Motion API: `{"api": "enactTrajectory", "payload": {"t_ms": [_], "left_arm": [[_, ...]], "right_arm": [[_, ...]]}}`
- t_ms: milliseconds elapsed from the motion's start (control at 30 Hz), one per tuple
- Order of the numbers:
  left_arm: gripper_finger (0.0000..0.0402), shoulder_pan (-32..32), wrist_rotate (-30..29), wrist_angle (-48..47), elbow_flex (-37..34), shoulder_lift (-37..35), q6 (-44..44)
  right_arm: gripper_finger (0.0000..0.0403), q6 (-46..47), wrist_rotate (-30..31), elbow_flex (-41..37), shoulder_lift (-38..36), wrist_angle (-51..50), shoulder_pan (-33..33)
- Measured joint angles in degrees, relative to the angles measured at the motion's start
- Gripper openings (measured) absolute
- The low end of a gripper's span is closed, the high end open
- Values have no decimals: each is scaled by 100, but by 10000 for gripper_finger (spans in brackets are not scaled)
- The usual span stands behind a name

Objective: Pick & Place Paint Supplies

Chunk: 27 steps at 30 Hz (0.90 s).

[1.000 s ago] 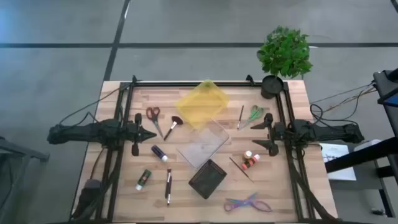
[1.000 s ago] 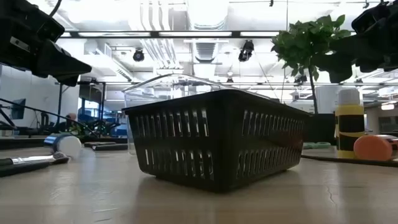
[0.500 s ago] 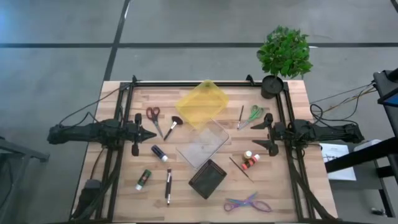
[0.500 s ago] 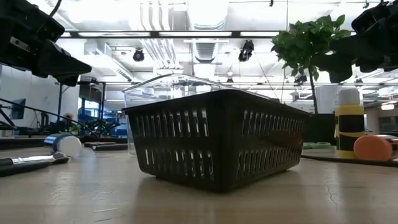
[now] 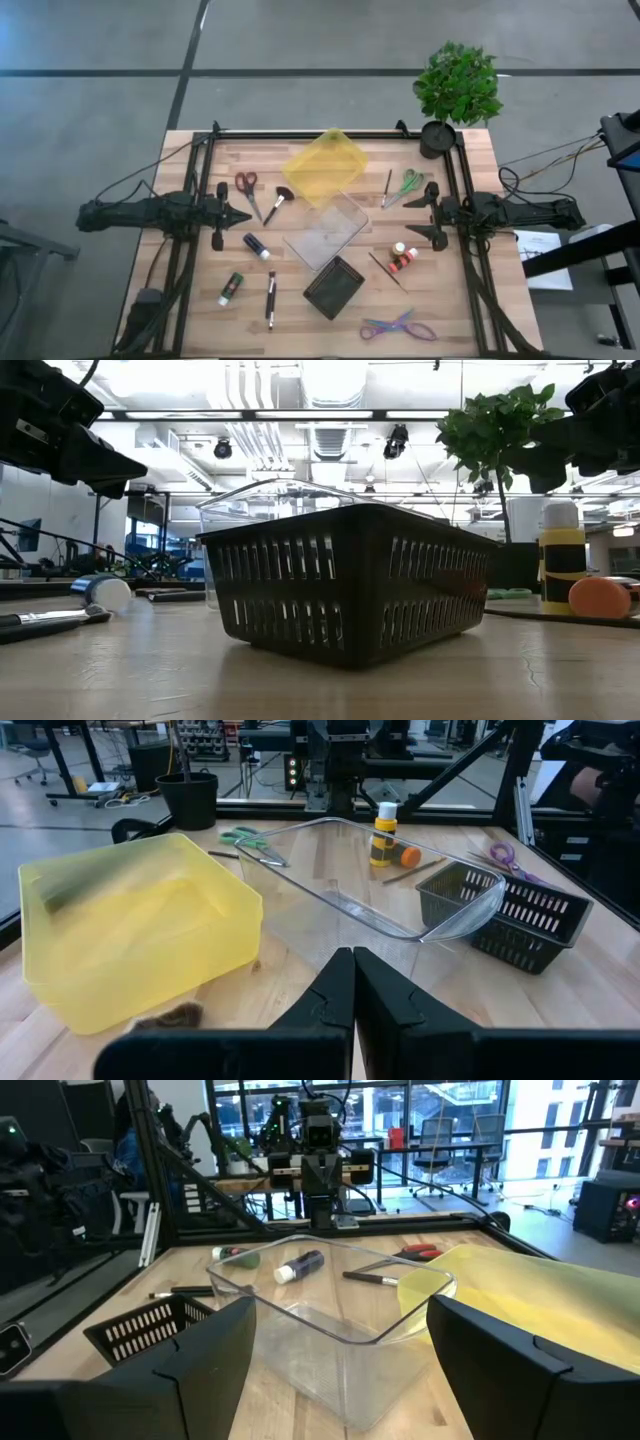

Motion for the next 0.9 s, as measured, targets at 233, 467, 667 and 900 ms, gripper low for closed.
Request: {"api": "enactTrajectory", "payload": {"t_ms": [233,467,667,900], "left_arm": [[4,-2,0,0,-1,0,0],[4,0,0,0,0,0,0],[4,1,0,0,-1,1,0],[4,-1,0,0,-1,0,0]], "right_arm": [[292,8,0,0,-1,0,0],[292,-2,0,-1,-1,0,0],[292,2,0,0,0,2,0],[292,566,-2,0,-6,127,0]]}}
